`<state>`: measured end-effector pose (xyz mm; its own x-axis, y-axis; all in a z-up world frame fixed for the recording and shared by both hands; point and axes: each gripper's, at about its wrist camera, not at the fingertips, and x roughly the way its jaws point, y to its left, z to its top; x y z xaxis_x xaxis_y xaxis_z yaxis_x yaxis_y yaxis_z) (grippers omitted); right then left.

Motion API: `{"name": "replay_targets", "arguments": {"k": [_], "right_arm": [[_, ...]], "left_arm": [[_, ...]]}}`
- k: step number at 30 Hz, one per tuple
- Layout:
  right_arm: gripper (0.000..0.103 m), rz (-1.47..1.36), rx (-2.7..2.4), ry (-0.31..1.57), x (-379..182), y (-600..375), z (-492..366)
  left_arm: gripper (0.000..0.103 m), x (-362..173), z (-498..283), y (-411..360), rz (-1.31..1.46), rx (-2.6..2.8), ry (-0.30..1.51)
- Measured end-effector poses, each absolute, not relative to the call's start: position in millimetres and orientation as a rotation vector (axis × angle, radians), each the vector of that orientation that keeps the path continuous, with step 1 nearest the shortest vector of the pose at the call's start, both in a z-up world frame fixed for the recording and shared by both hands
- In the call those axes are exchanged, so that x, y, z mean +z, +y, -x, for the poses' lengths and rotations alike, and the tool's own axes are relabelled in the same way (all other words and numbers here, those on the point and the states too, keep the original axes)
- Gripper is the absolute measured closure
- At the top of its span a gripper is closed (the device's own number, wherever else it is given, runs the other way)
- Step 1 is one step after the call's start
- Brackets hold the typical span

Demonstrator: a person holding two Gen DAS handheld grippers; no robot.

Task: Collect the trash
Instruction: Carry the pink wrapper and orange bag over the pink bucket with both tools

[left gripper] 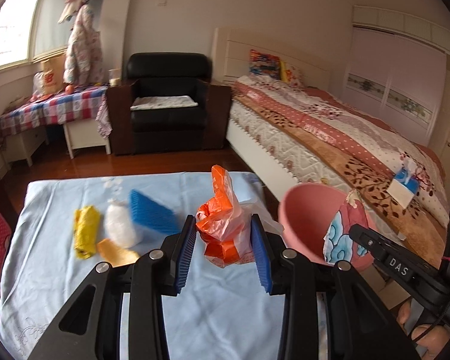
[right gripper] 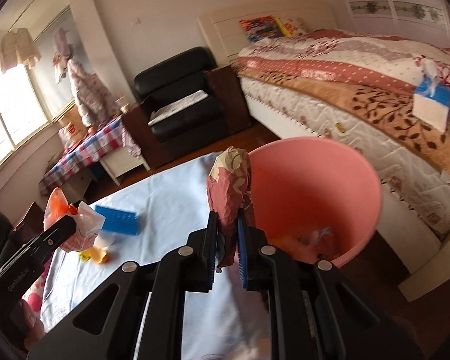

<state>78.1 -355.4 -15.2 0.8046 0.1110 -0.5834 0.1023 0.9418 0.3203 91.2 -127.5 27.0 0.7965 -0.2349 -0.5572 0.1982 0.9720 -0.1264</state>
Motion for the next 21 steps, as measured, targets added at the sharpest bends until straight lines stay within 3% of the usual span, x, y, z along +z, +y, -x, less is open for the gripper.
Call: {"name": "replay_targets", "arguments": {"k": [21], "right_arm": [[0.090, -0.360, -0.115, 0.658, -40, -421, -99]], "left_arm": [[0.067, 4, -128, -257, -0.029, -0.396, 0.654]]}}
